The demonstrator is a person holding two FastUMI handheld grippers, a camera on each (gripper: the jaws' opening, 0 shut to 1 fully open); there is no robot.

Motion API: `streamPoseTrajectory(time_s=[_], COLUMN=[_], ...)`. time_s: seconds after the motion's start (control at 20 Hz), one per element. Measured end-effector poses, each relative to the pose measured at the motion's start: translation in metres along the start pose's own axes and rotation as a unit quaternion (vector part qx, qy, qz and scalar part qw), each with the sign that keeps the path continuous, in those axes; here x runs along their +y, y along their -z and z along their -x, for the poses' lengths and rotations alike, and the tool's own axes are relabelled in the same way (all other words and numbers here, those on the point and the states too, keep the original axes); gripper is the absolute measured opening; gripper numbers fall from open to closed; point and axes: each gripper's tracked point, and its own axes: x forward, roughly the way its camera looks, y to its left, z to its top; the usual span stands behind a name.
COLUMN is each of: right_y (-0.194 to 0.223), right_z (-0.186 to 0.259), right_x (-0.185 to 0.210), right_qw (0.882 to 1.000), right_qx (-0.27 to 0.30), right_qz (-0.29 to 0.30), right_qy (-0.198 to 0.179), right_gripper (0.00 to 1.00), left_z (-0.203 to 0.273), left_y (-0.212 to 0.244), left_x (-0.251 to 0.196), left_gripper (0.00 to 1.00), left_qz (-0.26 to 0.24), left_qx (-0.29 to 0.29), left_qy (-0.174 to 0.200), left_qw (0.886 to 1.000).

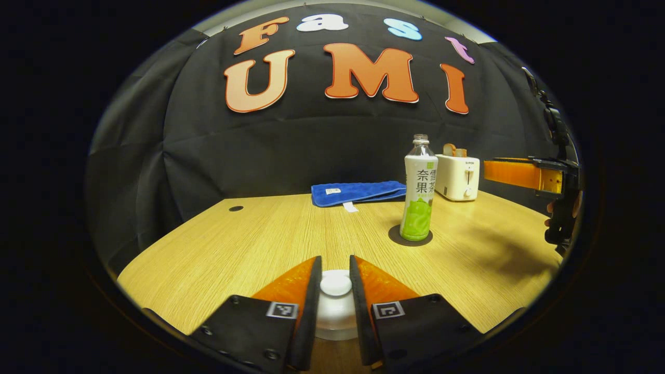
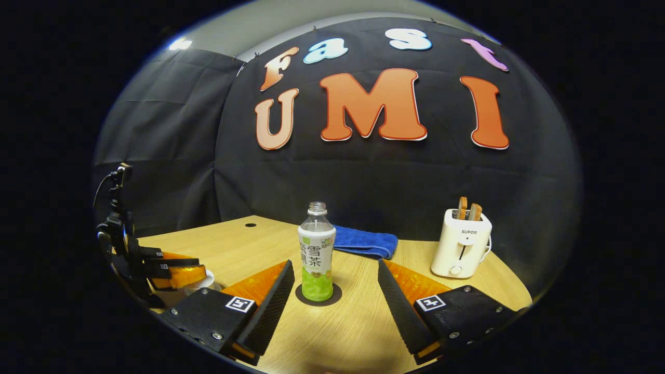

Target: Open the teacup lid with one hand, grasp the water bottle and pour water into the teacup with the other hand; after pouring, place the water bottle on the coaster and then close the teacup lid.

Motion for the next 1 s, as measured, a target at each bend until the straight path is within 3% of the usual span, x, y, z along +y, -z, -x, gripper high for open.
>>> streamPoseTrajectory(time_s=[0.05,0.1,0.15,0.2,0.3,0.55,0.75,1.0], right_y=[-0.003,-0.008,-0.014,-0.022,-0.039,-0.062,-0.072,-0.091], right_z=[0.004,0.007,0.011,0.015,0.026,0.055,0.074,0.093], right_x=[-0.001,-0.003,-0.005,-0.005,-0.008,-0.011,-0.016,-0.013], right_qw=[1.0,1.0,1.0,0.999,0.998,0.996,0.995,0.993], right_qx=[-0.003,-0.008,-0.015,-0.024,-0.046,-0.073,-0.065,-0.079], right_qz=[-0.001,-0.002,-0.003,-0.004,-0.008,-0.022,-0.015,0.014], right_qy=[0.004,0.011,0.017,0.024,0.036,0.051,0.073,0.091], right_gripper=[0.97,0.97,0.97,0.97,0.97,0.97,0.97,0.96], left_z=[0.002,0.003,0.004,0.005,0.009,0.027,0.038,0.05], left_y=[-0.008,-0.016,-0.024,-0.029,-0.042,-0.101,-0.141,-0.179], left_x=[0.003,0.003,0.005,0.005,0.007,0.009,0.003,0.009], left_gripper=[0.42,0.6,0.56,0.7,0.81,0.95,0.96,0.97], left_qz=[0.0,0.001,0.002,0.001,0.001,0.004,0.035,0.041], left_qx=[-0.011,-0.022,-0.031,-0.034,-0.035,-0.095,-0.12,-0.152], left_qy=[-0.006,-0.008,-0.013,-0.015,-0.021,-0.033,-0.022,-0.04], left_qw=[1.0,1.0,0.999,0.999,0.999,0.995,0.992,0.987])
